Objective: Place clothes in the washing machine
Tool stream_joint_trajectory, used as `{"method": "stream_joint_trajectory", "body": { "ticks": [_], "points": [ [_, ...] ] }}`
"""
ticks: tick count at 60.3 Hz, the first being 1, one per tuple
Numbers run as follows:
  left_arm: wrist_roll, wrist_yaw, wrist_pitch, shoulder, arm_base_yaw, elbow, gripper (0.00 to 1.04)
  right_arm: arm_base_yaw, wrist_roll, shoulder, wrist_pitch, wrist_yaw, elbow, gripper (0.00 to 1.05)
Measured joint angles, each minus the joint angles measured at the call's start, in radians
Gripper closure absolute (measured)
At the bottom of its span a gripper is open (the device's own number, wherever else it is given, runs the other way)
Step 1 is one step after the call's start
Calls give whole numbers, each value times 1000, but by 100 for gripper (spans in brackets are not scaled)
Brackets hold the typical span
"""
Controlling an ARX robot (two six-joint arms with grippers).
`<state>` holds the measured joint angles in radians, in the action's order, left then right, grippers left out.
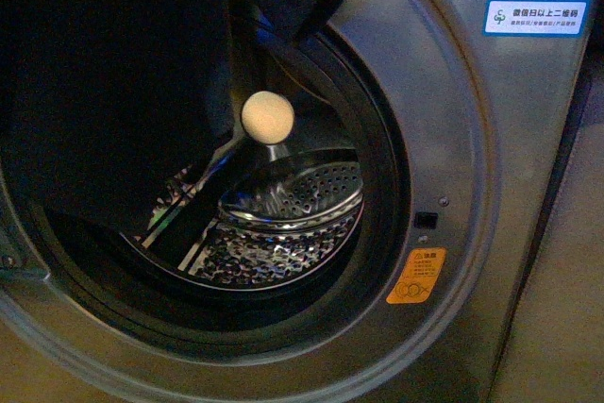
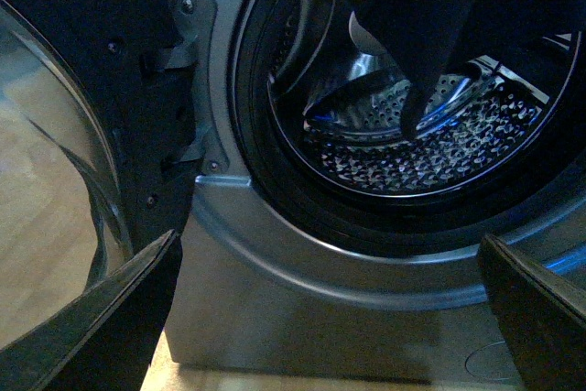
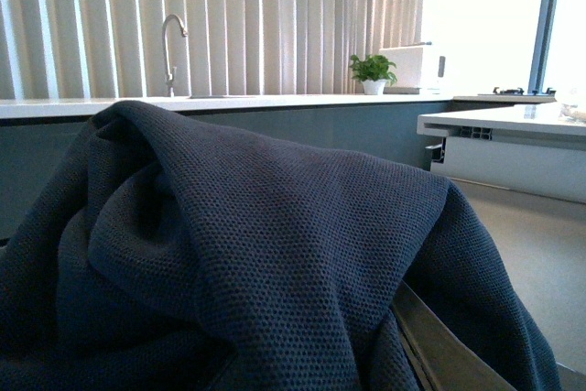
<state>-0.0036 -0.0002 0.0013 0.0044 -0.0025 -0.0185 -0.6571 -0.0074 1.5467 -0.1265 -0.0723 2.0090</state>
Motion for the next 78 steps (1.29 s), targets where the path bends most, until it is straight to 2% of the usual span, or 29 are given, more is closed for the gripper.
{"method": "stream_joint_trajectory", "body": {
  "ticks": [35, 37, 41, 45, 51, 55, 60, 69, 78],
  "points": [
    [0, 0, 0, 0, 0, 0, 7, 1, -7, 0, 0, 3, 0, 90],
    [-28, 73, 8, 4, 22, 0, 7, 1, -7, 0, 0, 3, 0, 90],
    [-123, 329, 63, 32, 143, -1, 7, 1, -7, 0, 0, 3, 0, 90],
    [-190, 452, 101, 71, 223, -6, 7, 1, -7, 0, 0, 4, 0, 90],
    [-278, 539, 230, 202, 277, -58, 7, 1, -7, 0, 0, 4, 0, 90],
    [-306, 572, 317, 298, 277, -108, 7, 1, -7, 0, 0, 4, 0, 90],
    [-345, 609, 473, 490, 256, -229, 7, 1, -7, 0, 0, 4, 0, 90],
    [-373, 644, 620, 707, 211, -398, 7, 1, -7, 0, 0, 4, 0, 90],
    [-425, 739, 748, 911, 186, -544, 7, 1, -7, 0, 0, 3, 0, 90]
  ]
}}
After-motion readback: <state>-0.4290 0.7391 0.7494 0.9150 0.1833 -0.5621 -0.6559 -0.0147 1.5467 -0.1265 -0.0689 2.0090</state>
